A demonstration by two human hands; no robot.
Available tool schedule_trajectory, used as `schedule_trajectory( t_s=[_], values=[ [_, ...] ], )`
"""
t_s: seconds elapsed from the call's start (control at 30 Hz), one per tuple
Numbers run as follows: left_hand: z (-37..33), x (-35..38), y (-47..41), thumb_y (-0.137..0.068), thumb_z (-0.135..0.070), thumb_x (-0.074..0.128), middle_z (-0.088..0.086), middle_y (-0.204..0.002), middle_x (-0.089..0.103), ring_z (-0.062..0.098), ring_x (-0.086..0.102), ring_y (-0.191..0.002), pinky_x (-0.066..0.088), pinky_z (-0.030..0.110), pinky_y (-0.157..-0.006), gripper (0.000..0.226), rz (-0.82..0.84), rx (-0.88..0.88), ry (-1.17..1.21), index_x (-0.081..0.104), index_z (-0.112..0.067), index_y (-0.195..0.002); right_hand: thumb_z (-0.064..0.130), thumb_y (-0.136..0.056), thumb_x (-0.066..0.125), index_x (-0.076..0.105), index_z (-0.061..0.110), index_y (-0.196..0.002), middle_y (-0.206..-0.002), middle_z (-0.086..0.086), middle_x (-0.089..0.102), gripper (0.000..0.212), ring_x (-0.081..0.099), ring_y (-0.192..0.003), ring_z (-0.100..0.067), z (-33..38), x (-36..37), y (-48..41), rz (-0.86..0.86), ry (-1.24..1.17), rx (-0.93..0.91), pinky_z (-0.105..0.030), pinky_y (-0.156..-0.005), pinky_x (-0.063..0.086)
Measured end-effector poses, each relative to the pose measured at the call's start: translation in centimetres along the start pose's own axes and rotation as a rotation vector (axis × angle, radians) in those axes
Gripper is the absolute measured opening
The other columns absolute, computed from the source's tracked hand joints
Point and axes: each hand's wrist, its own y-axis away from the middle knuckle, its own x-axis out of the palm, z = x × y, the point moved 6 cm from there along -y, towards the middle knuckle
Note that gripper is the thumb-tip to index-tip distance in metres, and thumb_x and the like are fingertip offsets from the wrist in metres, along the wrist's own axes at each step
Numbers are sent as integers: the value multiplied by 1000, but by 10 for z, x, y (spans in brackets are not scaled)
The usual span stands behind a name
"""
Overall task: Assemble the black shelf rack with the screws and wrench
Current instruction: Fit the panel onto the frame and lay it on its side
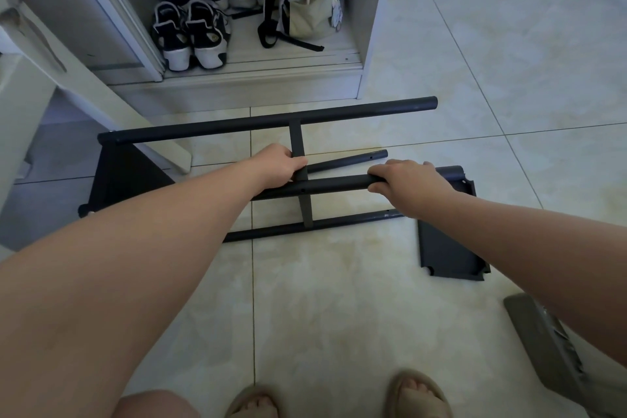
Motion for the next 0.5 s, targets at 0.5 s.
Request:
schedule_trajectory(
  t_s=[0.5],
  values=[
    [-15,33,9,-99,-42,56,13,-110,69,32,64,-106,48,48,-103,37,110,32,-107,67,-8,-112,39,-108,41,49,27,-98,-92,5,51,18,52,-91,-23,-19,17,52,47,-45,49,-43,-80,37]
  ],
)
